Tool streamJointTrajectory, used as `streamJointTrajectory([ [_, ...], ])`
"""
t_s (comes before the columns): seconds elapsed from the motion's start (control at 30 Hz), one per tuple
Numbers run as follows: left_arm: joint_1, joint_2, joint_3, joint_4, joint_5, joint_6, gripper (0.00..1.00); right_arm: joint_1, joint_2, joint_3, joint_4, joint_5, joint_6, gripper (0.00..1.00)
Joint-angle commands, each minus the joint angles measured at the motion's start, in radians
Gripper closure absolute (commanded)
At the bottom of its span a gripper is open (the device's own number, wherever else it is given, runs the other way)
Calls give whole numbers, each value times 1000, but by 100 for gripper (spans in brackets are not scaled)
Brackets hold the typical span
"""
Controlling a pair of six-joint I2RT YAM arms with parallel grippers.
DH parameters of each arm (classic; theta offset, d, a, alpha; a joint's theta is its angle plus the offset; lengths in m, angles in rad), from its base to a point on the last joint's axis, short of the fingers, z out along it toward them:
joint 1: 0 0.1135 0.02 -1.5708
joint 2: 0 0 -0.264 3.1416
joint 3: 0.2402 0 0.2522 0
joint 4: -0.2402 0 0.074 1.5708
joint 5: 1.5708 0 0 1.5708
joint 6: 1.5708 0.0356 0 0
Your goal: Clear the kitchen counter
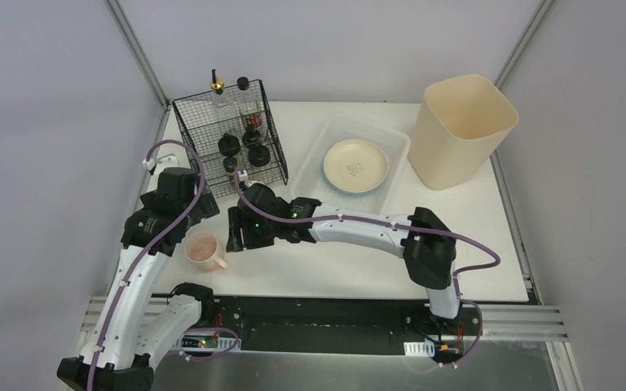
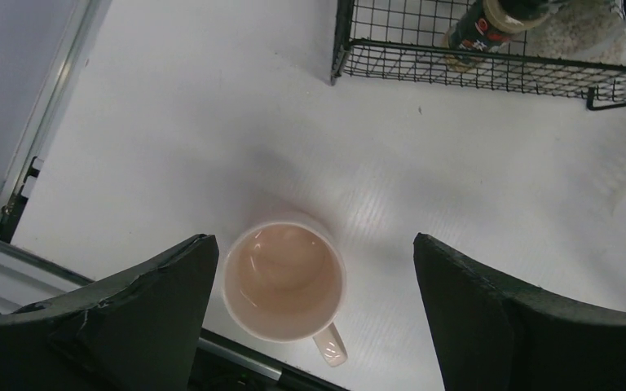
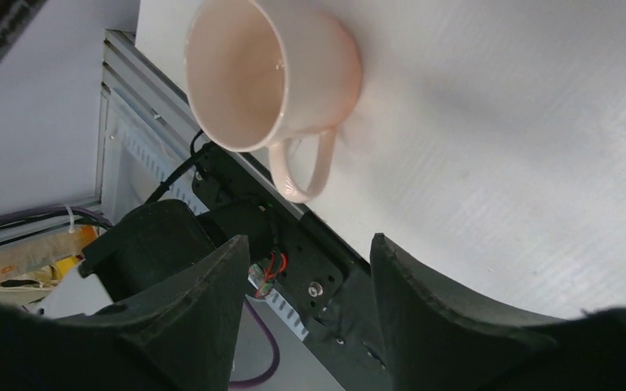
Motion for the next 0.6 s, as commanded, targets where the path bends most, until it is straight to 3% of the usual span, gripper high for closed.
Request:
streamJointTrajectory([
  [0.0,57,32,63,-19,-36,31,6,16,55,97,75,-11,38,41],
  [0.3,199,120,64,24,62,26,5,31,169,221,60,115,49,41],
  [0.57,305,143,25,68,104,7,5,35,280,311,72,112,69,43],
])
